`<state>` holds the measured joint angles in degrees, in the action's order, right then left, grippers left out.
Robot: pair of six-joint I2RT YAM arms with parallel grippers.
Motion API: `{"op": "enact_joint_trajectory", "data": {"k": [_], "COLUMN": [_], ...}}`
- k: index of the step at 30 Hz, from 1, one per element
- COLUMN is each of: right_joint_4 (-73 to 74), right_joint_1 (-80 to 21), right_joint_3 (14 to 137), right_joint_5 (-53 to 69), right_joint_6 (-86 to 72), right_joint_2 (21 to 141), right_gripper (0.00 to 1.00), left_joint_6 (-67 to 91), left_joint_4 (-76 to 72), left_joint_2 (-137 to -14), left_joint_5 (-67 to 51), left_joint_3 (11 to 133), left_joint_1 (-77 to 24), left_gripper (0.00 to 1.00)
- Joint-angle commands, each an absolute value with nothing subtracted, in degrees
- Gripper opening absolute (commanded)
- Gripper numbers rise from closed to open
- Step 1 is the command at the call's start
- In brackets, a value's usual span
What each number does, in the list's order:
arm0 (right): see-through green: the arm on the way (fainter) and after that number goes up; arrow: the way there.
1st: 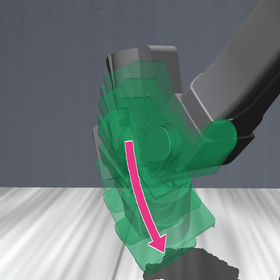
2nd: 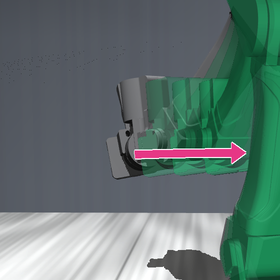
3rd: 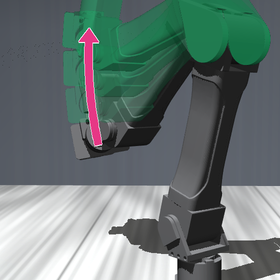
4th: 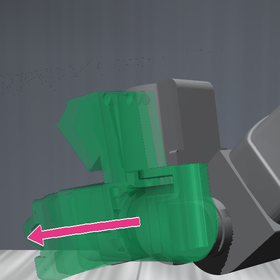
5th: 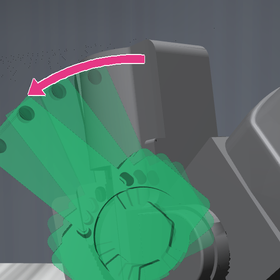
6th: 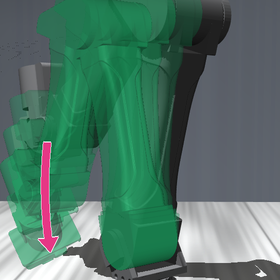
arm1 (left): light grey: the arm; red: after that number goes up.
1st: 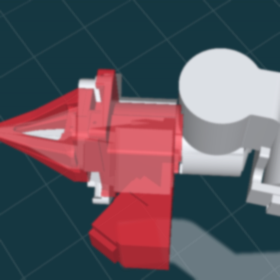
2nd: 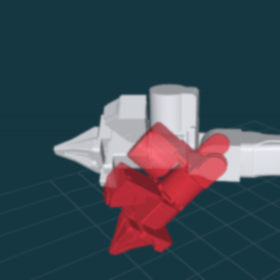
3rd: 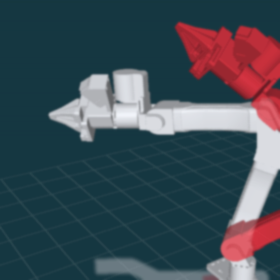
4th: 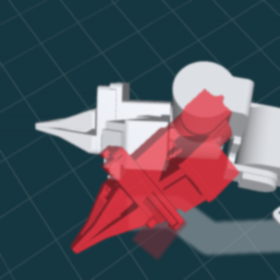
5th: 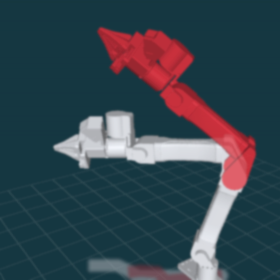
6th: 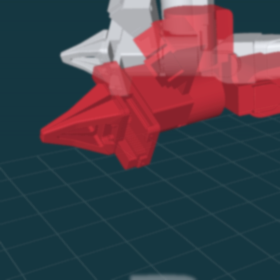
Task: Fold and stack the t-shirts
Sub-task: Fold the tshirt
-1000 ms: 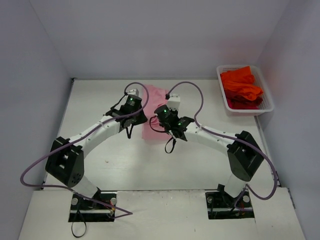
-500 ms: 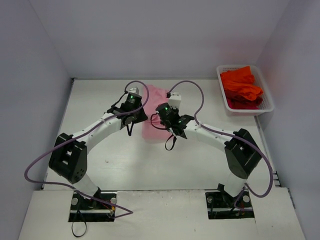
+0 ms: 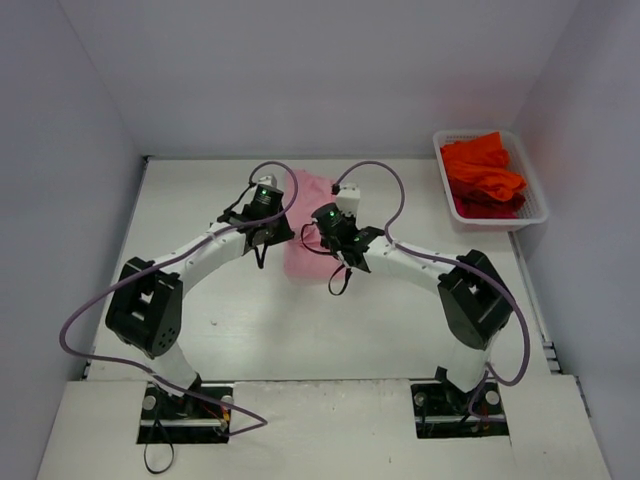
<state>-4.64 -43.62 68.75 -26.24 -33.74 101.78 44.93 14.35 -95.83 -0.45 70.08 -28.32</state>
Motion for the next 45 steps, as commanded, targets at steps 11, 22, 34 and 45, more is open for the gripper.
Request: {"op": "enact_joint_trajectory", "data": {"k": [11,22,34,45], "right_joint_4": [-8.35,-8.7,-9.32,-10.28], "right_joint_1": [-41.31,-39.82,-38.06,-37.53], "right_joint_3": [75.06,76.99,77.7,77.96], "right_joint_5": [-25.14,-23.73,-22.5,-21.8], "right_joint_6": [-32.34,-31.64,-31.03,-30.67], "right_joint_2": [105.11,107.49,109.07,111.09], "right_gripper": [0.0,0.0,0.0,0.0], "left_joint_6": [43.24,42.89,42.54,42.54], "left_joint_4": [11.07,10.37,9.84,8.61], "left_joint_2": [-96.94,-99.31,-102.39,-104.41], "left_joint_5": [-1.41,-1.58,-2.46,-2.38], "left_joint_3": [74.97,76.38,78.75,79.63], "left_joint_1": [-26.63,-25.23,-23.99,-23.91], "left_gripper": [0.0,0.0,0.0,0.0]}}
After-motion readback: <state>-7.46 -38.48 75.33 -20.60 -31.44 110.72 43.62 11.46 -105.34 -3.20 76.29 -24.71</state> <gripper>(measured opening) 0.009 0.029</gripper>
